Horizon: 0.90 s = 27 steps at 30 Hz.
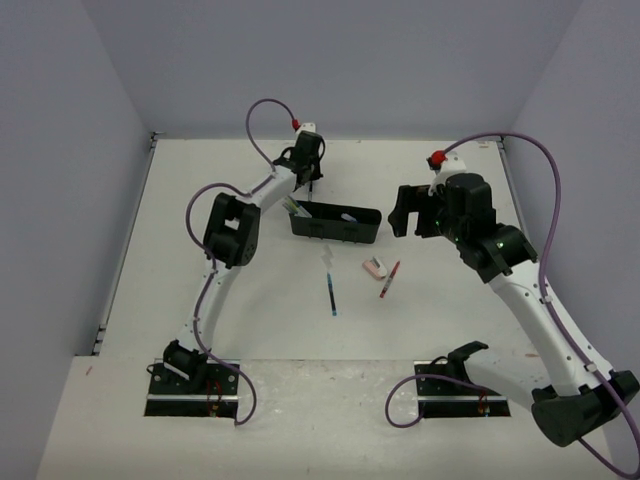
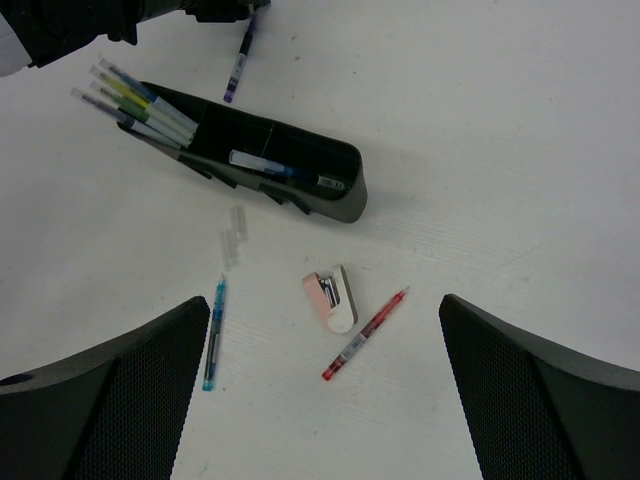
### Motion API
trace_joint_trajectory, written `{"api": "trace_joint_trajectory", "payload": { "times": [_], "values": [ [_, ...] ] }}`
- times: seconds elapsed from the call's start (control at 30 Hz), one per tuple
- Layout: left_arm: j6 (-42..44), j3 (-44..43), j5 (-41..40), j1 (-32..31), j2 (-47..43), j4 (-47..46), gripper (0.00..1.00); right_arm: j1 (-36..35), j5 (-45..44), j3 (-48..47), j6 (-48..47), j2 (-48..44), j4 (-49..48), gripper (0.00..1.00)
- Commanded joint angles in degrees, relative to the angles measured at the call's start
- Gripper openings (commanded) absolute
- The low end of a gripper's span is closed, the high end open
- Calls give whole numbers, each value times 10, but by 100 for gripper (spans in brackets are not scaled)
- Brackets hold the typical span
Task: Sort the stationery into containers
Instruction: Pick up the pen from the center of the board.
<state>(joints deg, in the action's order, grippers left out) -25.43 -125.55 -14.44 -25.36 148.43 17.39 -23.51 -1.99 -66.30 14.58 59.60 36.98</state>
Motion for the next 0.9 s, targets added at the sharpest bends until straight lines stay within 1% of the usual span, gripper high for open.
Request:
{"api": "trace_joint_trajectory", "payload": {
  "times": [0.0,0.1,0.17,0.27,0.53,0.67,0.87],
  "values": [
    [25,44,9,26,-11,55,9,-1,-15,-16,-23,-18,-16,99],
    [33,61,18,30,-15,54,8,-1,-22,-26,-27,-15,-14,99],
    [34,67,28,34,-15,54,0,-1,-24,-36,-29,-8,-12,99],
    [31,65,44,37,-16,50,0,-1,-24,-42,-30,-3,-9,99],
    [-20,-3,72,70,-40,31,0,-1,-26,-64,-28,11,2,99],
    [-40,-16,103,80,-51,4,0,-1,-32,-57,-31,13,2,99],
    [-61,-21,129,82,-60,-18,0,-1,-28,-43,-29,5,-2,99]
  ]
}}
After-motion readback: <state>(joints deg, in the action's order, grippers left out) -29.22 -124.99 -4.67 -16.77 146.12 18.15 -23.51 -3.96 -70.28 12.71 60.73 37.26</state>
